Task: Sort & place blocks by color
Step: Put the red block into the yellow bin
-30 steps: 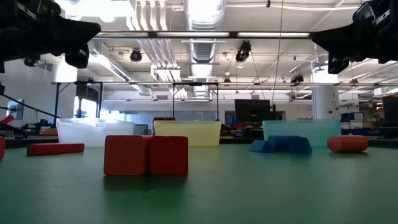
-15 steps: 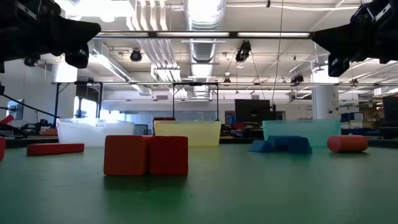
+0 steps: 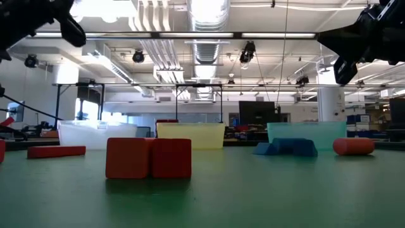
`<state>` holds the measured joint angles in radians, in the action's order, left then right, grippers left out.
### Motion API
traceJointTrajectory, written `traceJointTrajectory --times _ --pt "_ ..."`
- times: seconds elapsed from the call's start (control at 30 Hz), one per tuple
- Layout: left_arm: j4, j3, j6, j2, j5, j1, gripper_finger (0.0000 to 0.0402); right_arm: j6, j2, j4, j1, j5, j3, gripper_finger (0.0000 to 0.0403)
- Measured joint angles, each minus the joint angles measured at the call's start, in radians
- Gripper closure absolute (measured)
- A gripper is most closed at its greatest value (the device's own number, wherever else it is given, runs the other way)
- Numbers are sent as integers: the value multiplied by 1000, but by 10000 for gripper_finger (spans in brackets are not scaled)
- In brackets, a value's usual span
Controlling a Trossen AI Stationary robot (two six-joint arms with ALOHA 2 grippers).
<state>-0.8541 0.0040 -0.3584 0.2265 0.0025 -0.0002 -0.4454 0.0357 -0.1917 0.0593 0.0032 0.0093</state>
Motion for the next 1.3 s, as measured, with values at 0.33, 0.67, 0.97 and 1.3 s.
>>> traceJointTrajectory --times 0.33,0.67,0.97,1.3 --pt "-88 14 15 -6 -23 0 402 2 0 4 0 0 0 374" --pt "-88 86 -8 139 -120 0 402 6 0 -24 0 37 0 374" --pt "-59 246 -97 382 -165 0 402 128 0 -148 0 84 0 374" --pt "582 499 -283 580 -166 -1 402 169 0 -249 0 84 0 374"
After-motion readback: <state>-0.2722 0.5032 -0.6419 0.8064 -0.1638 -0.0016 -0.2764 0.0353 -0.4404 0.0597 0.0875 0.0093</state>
